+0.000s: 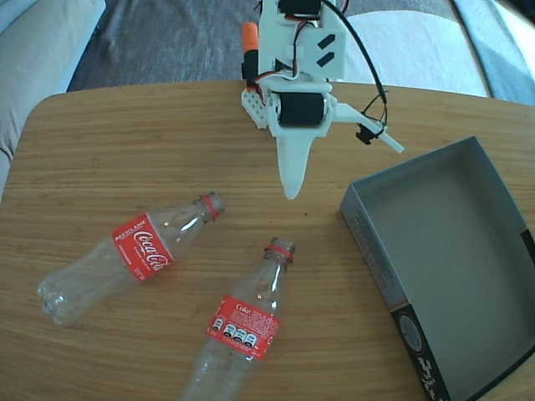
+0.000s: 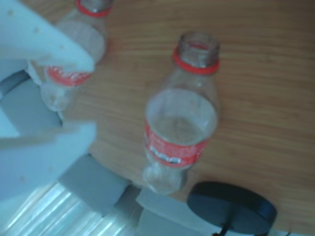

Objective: Grasp the bottles and put them in the box.

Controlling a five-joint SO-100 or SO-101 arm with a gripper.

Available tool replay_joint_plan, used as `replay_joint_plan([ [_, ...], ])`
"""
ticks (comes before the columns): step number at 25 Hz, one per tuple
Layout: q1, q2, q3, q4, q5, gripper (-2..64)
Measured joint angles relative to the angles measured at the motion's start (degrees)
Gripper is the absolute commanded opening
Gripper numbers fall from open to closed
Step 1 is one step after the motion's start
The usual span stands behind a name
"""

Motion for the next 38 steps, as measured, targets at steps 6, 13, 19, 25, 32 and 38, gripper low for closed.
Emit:
replay_joint_plan([
  [6,-0.1,-12.9,-11.5,0.0,-13.4,16.7],
  [13,-0.1,-18.0,-15.6,0.6,-35.2,35.4],
  [19,-0.1,-18.8,-15.8,2.8,-45.6,44.7],
  [25,-0.1,-30.3,-20.6,9.3,-47.8,44.0],
  [32,0.9,-43.7,-32.3,20.3,-47.7,44.7],
  [38,0.5,-48.7,-35.2,22.6,-47.7,44.7],
])
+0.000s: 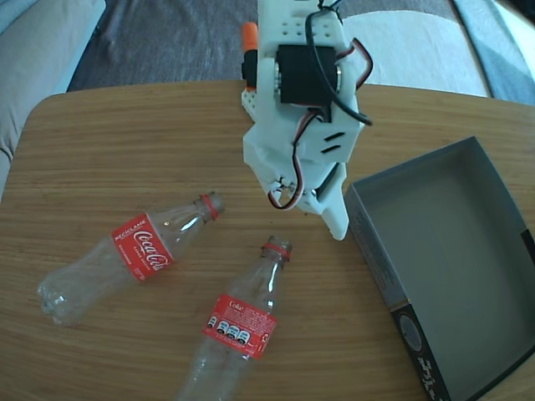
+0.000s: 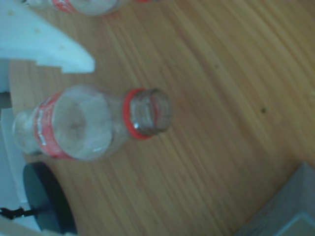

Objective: Grasp the bottles and put them in the box.

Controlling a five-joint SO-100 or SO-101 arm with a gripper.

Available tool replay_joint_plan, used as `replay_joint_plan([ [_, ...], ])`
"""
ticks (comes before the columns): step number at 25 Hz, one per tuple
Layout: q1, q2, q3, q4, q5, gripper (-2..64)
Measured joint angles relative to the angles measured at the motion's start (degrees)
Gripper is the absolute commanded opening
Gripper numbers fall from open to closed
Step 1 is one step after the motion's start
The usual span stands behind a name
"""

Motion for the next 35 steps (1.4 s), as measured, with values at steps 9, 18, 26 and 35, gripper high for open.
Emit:
replay_joint_plan([
  [9,-0.4,-1.2,2.5,-7.9,0.0,44.7],
  [18,2.0,-4.9,8.3,-14.0,-3.0,44.8],
  [26,5.2,-6.9,12.0,-16.9,-14.7,44.2],
  [35,7.3,-12.3,12.0,-23.3,-15.8,44.2],
])
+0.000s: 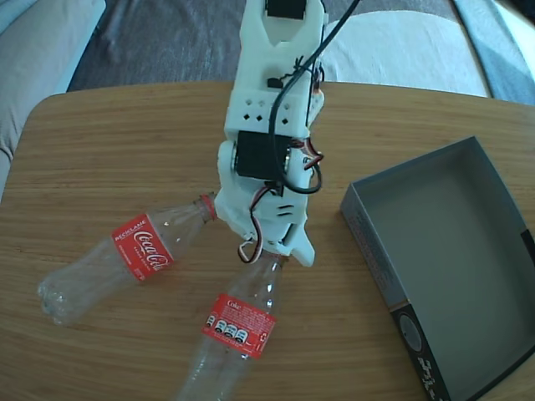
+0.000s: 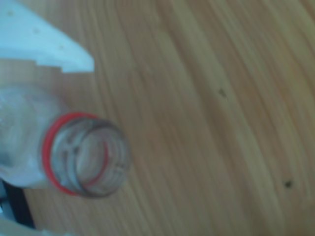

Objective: Grasp the bottles and put them in the box.

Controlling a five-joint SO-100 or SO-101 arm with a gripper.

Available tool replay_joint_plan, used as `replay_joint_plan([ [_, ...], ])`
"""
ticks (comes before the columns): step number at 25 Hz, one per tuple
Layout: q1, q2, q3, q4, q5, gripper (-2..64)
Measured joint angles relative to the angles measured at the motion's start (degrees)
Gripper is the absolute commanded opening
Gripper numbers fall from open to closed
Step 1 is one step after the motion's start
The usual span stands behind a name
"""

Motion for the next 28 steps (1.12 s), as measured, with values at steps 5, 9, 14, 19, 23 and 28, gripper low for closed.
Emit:
replay_joint_plan([
  [5,0.8,-4.5,-2.8,-0.8,-1.4,44.1],
  [9,0.4,-7.1,-6.3,-0.8,-1.4,44.1],
  [14,1.0,-9.2,-7.9,-0.8,-1.4,44.1],
  [19,2.0,-10.1,-7.9,-0.8,-1.0,39.7],
  [23,1.5,-10.1,-7.9,-0.8,-1.0,26.1],
  [28,1.6,-10.1,-7.9,-0.8,-1.0,16.6],
])
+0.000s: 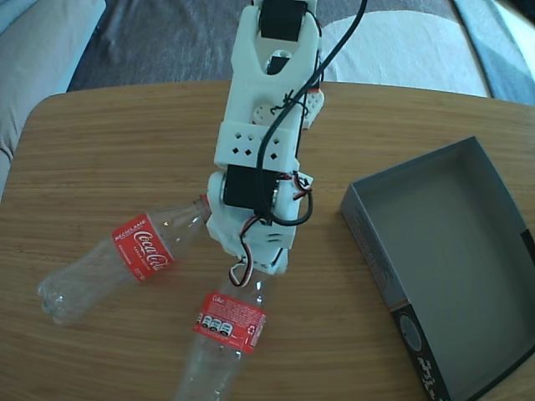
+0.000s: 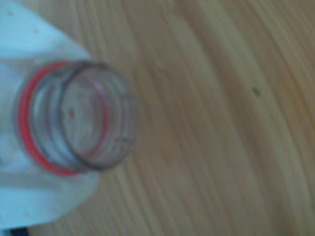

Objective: Grasp the bottles and put them in the box.

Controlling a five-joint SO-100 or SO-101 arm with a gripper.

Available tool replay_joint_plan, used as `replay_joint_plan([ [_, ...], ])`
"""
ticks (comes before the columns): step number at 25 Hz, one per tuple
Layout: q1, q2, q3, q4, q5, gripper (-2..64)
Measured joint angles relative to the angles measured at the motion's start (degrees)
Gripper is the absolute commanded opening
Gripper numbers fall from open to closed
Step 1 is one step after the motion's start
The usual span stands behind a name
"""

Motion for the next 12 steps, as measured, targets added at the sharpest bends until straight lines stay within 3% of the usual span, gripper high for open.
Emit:
replay_joint_plan([
  [8,0.4,0.0,0.0,0.6,0.3,1.5],
  [12,0.2,0.0,0.0,0.6,0.3,0.0],
])
